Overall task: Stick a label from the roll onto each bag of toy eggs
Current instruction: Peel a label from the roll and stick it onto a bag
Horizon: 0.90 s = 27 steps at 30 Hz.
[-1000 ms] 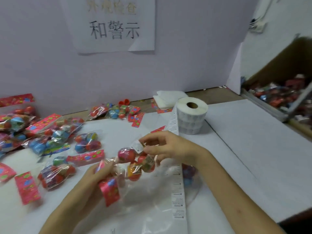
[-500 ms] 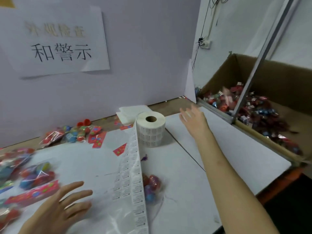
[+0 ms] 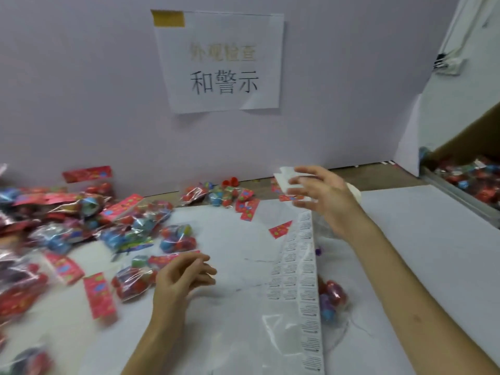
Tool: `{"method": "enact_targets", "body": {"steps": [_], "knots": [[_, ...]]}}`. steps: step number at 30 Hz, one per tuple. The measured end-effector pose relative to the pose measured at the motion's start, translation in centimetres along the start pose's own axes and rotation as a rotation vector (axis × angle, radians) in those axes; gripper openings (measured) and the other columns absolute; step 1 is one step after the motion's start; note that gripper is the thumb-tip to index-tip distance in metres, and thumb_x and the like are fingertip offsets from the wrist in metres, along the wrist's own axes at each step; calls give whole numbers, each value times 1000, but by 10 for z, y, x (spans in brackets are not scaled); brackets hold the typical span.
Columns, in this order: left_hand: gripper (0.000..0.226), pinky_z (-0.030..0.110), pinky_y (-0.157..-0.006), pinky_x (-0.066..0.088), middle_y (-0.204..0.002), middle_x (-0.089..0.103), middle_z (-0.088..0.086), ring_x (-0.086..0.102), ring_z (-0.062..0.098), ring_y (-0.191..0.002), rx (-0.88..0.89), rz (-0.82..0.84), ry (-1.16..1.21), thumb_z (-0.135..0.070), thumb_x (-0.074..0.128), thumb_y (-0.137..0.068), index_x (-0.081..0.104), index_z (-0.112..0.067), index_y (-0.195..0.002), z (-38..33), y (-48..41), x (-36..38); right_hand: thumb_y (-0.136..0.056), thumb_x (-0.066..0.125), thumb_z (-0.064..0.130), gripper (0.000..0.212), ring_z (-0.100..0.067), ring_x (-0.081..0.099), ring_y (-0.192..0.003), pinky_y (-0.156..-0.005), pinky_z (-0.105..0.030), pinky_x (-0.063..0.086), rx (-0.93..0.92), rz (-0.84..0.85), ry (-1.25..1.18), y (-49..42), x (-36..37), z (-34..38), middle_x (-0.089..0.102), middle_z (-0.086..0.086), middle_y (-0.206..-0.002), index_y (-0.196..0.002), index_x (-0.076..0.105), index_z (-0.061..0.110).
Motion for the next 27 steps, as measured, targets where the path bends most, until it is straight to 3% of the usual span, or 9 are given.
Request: {"method": "enact_targets", "body": {"steps": [4, 8, 11, 14, 17, 20, 23, 25, 27], "knots": [[10, 24, -63, 49, -73, 69, -2, 63, 19, -72, 359, -313, -396, -19, 68, -90, 69, -23, -80, -30, 9, -25, -91, 72, 6, 44, -21, 66, -107, -79, -40, 62, 4, 118, 336, -5, 81, -23, 63, -7, -122, -132, 58, 13], [28, 38, -86, 42, -108, 70, 2, 57, 23, -99, 402, -553, -831, -8, 72, -86, 70, -23, -110, -36, 9, -37, -91, 75, 19, 65, -18, 55, -123, -91, -31, 50, -46, 364, 719, -3, 154, -76, 49, 1, -146, -148, 45, 23], [49, 52, -113, 31, -140, 61, 11, 51, 34, -133, 164, -476, -1037, -19, 76, -86, 64, -17, -134, -19, -4, -44, -97, 64, 20, 54, -21, 53, -128, -98, -32, 47, -61, 360, 781, -2, 187, -113, 50, -4, -149, -148, 45, 22], [36, 49, -122, 18, -151, 53, 10, 39, 29, -147, 165, -338, -1223, -26, 72, -87, 72, -21, -123, -12, -7, -40, -99, 60, 30, 65, -29, 47, -138, -111, -42, 42, 34, 323, 860, -6, 201, -142, 46, -9, -154, -157, 31, 21], [24, 46, -125, 8, -156, 50, 2, 30, 25, -152, 145, -271, -1280, -29, 66, -90, 76, -29, -112, -10, -8, -39, -96, 65, 30, 70, -27, 59, -121, -103, -45, 52, 99, 280, 839, -7, 201, -156, 59, -9, -140, -156, 30, 22], [20, 46, -125, 4, -144, 61, -8, 28, 24, -153, 122, -238, -1294, -30, 62, -92, 76, -34, -106, -10, -7, -36, -89, 76, 24, 74, -19, 63, -103, -93, -39, 57, 183, 193, 586, -5, 189, -157, 62, 1, -112, -151, 36, 22], [13, 47, -125, 7, -113, 75, -5, 45, 24, -143, 181, -236, -1188, -24, 69, -88, 77, -32, -96, -18, -1, -30, -84, 81, 10, 79, -23, 67, -101, -90, -39, 59, 333, 84, 303, 1, 169, -159, 63, -8, -117, -149, 37, 18], [12, 52, -121, 22, -95, 74, -6, 63, 24, -117, 292, -259, -1073, -17, 74, -87, 77, -28, -90, -28, 3, -26, -83, 80, 3, 69, -23, 73, -94, -81, -35, 62, 370, 42, 163, 10, 157, -154, 70, -10, -114, -143, 46, 15], [14, 50, -106, 47, -95, 71, -4, 67, 22, -97, 368, -294, -853, -12, 76, -89, 74, -20, -100, -35, 7, -25, -84, 79, 2, 57, -20, 76, -89, -77, -32, 63, 331, 32, 122, 21, 142, -143, 75, -6, -107, -135, 57, 15]]}}
Point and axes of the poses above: each hand's wrist, its own y-axis away from the middle knuckle, its own x-axis out of the palm, z = x × y, the point moved 7 cm from there along -y, towards the middle knuckle
